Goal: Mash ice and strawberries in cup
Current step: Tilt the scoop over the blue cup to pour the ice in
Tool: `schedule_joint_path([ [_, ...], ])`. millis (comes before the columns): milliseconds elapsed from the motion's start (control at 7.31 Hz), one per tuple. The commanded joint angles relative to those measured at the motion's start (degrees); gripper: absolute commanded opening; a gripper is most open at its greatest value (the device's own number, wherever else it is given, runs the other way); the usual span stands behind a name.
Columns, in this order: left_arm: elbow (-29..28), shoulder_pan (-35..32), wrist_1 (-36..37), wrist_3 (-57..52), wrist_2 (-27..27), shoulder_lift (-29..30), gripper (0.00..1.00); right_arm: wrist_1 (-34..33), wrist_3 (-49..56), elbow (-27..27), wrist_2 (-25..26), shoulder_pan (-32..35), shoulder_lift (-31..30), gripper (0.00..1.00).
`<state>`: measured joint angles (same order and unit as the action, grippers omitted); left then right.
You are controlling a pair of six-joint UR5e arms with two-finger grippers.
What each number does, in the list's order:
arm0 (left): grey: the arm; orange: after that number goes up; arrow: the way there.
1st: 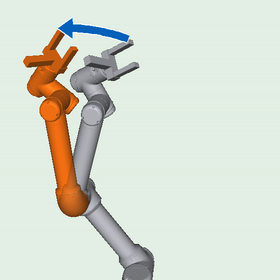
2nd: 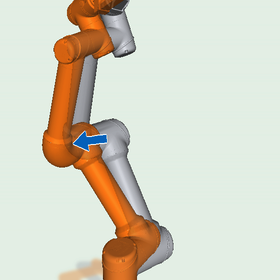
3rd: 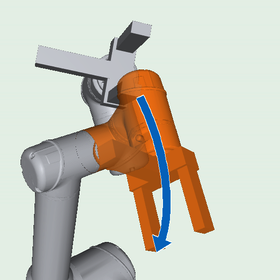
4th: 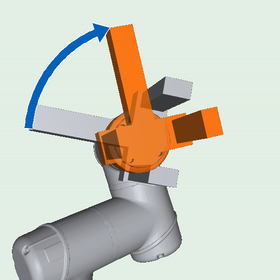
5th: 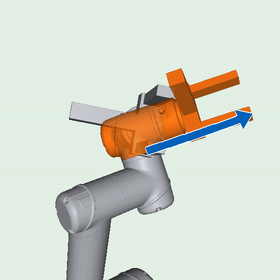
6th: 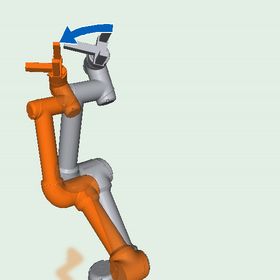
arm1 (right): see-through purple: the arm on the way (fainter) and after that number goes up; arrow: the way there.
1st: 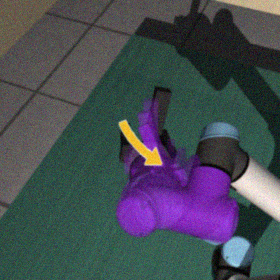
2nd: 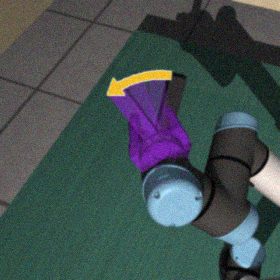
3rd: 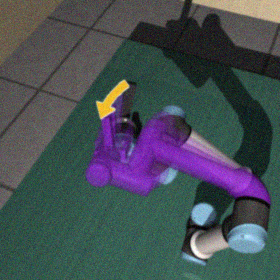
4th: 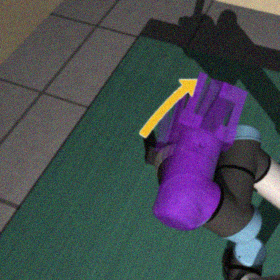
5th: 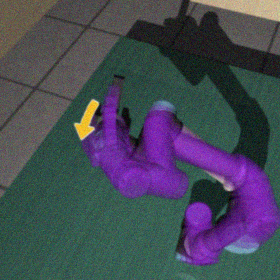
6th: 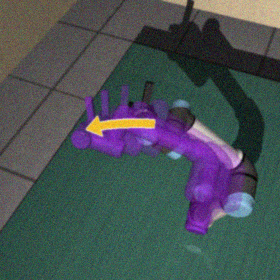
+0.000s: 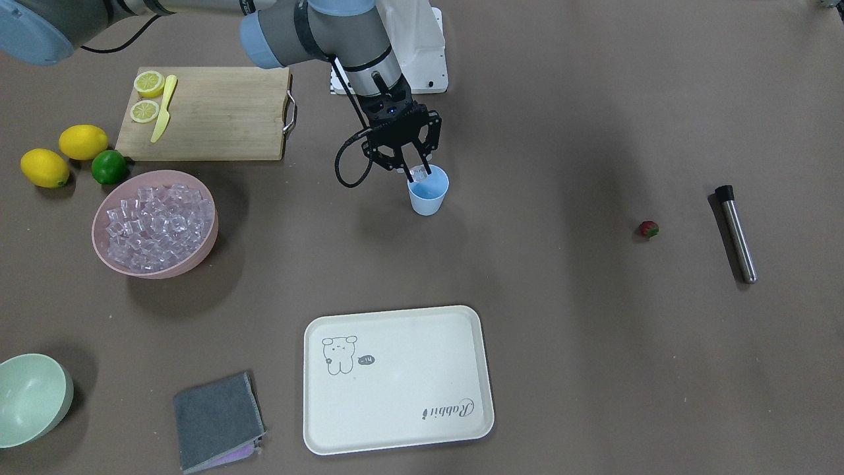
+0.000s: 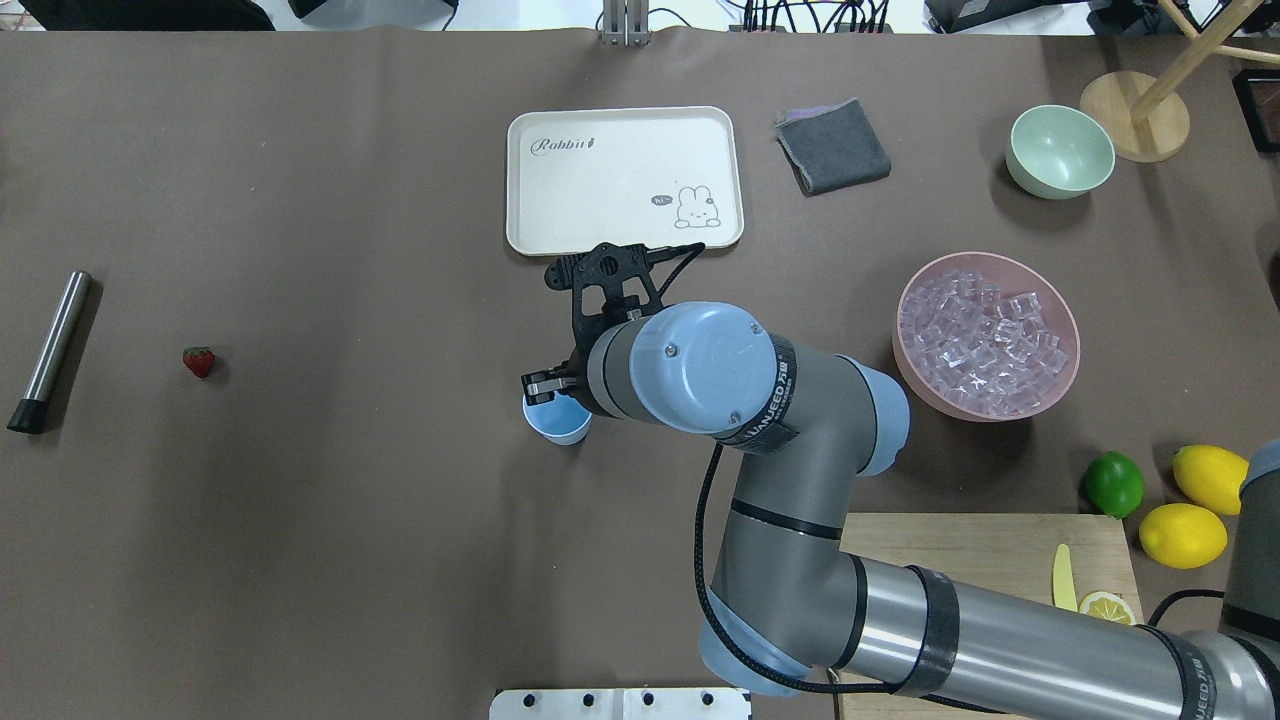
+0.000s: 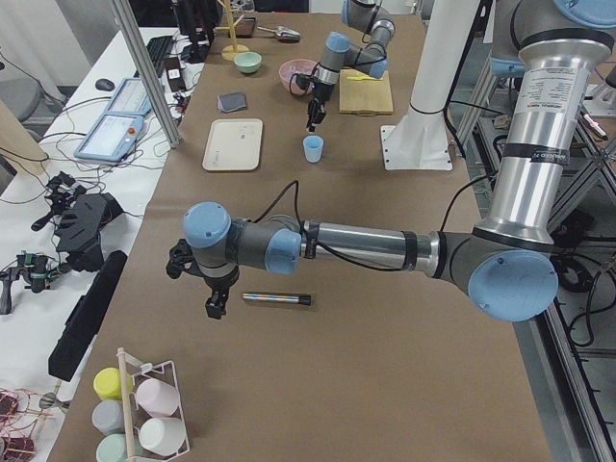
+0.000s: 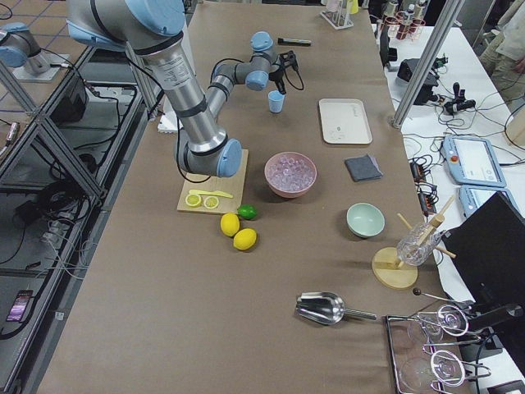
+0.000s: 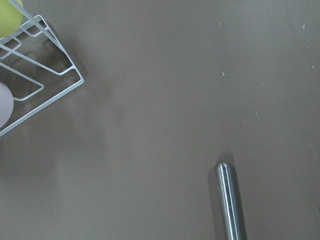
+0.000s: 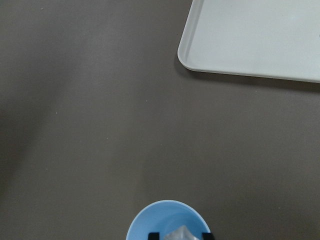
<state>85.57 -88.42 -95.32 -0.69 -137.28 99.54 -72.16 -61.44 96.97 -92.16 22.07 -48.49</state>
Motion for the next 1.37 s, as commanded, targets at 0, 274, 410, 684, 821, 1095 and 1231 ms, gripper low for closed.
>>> schedule_joint_path([
  [0, -0.22, 0.0, -0.04, 0.07, 0.0, 0.39, 0.98, 0.0, 0.0, -0.9, 1.02, -0.36, 0.15, 0.0],
  [274, -0.31, -0.09, 0.14, 0.07, 0.09, 0.65, 0.98, 0.0, -0.09, -2.74, 1.11, -0.36, 1.9, 0.89],
  [410, -0.31, -0.09, 0.22, 0.07, 0.09, 0.91, 0.98, 0.0, -0.17, -3.36, 1.11, -0.54, 2.7, 0.98],
  [684, -0.23, -0.53, 0.31, 0.07, 0.09, 1.0, 0.98, 0.09, -1.23, -2.94, 1.02, -0.37, 2.88, 0.98],
  [821, -0.05, -0.61, 0.31, 0.07, 0.09, 1.01, 0.98, 0.0, -1.93, -1.97, 0.32, 1.38, 2.53, 0.99],
  [1095, 0.39, -0.62, 0.14, 0.07, -0.09, 0.92, 0.98, -1.05, -1.76, 4.51, -12.6, 11.0, -5.6, 0.99],
  [1231, 0.65, -0.62, 0.14, 0.07, -0.18, 1.09, 0.98, -3.49, -1.32, 4.97, -20.43, 16.63, -8.17, 0.99],
])
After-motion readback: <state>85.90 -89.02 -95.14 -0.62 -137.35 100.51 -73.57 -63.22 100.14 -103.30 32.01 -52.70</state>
